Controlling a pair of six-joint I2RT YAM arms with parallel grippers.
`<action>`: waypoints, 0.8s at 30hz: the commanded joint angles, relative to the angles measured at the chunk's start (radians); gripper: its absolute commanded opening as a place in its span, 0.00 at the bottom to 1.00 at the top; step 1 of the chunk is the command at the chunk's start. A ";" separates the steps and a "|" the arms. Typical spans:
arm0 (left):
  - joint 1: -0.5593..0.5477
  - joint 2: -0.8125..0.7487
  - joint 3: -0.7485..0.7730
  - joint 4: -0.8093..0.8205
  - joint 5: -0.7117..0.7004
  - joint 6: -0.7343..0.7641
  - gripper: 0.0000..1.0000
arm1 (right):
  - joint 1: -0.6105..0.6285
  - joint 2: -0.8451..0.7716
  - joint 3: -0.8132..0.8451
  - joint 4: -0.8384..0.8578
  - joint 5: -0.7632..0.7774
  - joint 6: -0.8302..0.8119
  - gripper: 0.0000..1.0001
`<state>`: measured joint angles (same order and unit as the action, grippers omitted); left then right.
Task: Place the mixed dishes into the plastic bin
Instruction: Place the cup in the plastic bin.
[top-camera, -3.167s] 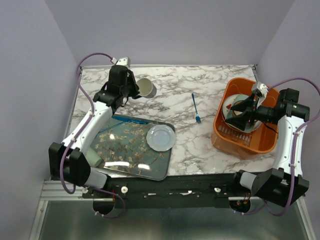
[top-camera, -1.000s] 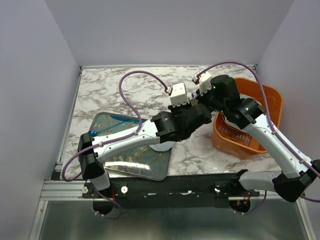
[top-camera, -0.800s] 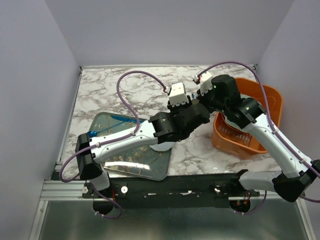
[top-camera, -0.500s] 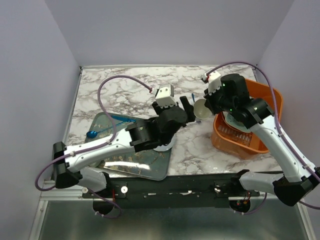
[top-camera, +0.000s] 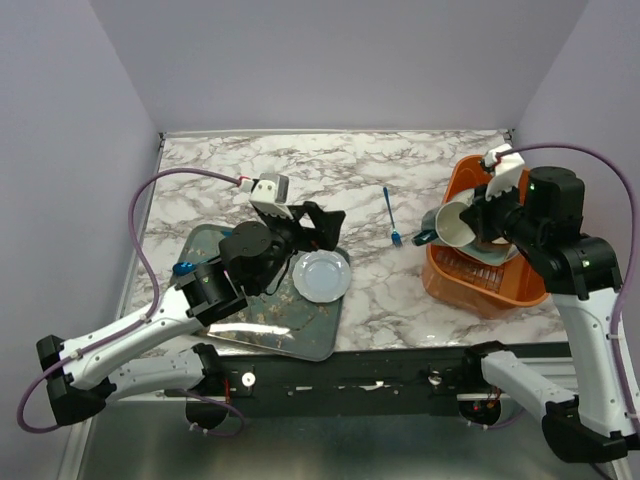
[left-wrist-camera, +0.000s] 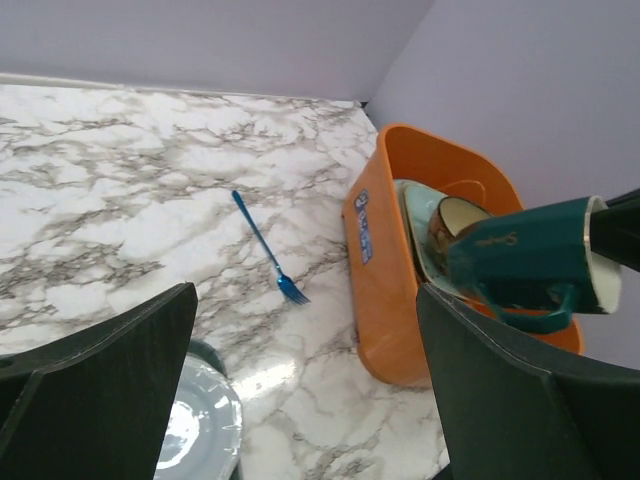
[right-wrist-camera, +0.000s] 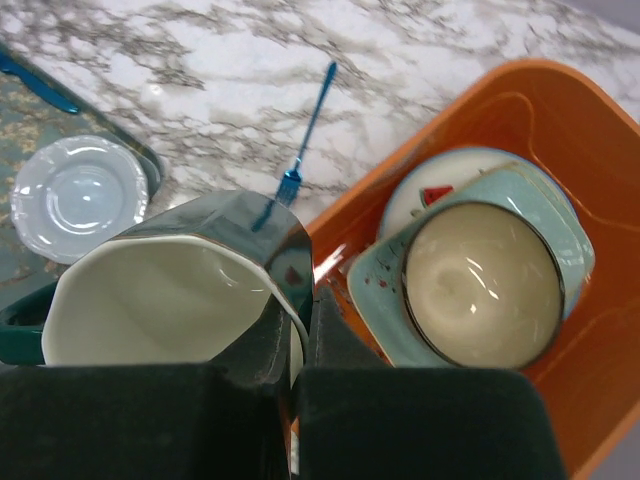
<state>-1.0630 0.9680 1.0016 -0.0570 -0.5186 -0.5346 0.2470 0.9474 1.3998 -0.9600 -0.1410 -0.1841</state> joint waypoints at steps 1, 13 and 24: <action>0.083 -0.086 -0.061 -0.076 0.088 0.068 0.99 | -0.168 -0.050 0.004 -0.071 -0.086 -0.029 0.01; 0.164 -0.150 -0.058 -0.333 0.075 0.258 0.99 | -0.486 -0.084 0.031 -0.232 -0.131 -0.184 0.00; 0.189 -0.189 -0.145 -0.359 0.075 0.351 0.99 | -0.696 -0.055 0.045 -0.312 -0.141 -0.305 0.01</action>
<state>-0.8989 0.8055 0.9020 -0.3901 -0.4419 -0.2352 -0.3969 0.8871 1.4021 -1.2610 -0.2436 -0.4297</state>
